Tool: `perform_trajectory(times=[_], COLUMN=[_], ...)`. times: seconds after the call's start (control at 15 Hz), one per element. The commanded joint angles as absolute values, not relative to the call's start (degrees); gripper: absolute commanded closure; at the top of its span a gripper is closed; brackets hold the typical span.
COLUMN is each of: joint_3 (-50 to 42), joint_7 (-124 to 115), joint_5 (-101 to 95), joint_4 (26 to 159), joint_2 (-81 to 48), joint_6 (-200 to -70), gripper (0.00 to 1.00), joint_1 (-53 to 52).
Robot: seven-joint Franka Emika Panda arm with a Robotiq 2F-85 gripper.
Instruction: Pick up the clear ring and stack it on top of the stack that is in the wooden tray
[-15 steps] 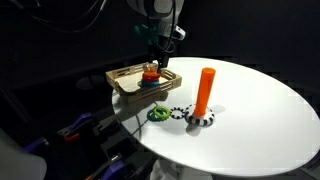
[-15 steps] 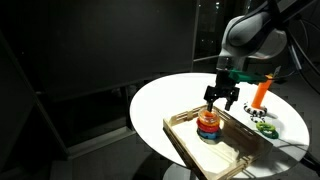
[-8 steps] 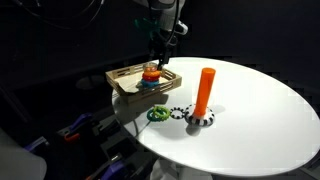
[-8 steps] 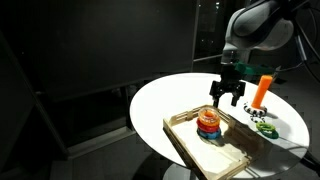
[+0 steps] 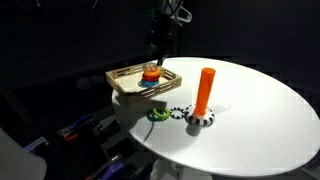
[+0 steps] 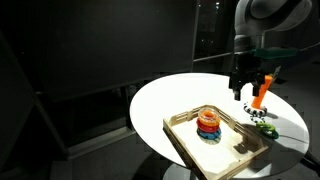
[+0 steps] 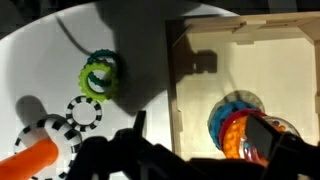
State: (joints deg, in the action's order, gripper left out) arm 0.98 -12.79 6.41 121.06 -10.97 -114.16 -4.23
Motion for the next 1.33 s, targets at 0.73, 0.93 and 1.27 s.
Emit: perform_trajectory(times=[0.73,0.93,1.27], joint_3=[0.7,0.7,1.1], joint_7=[-14.5,-13.8,-13.9], joint_5=[2.9,3.1,3.4], joint_4=[130.7,131.2,130.5], joint_2=[12.0,14.3,13.4], joint_6=[-112.3,-112.0,-111.9], gripper=[0.0,0.0,0.0], joint_1=[-1.9,-1.7,-1.6])
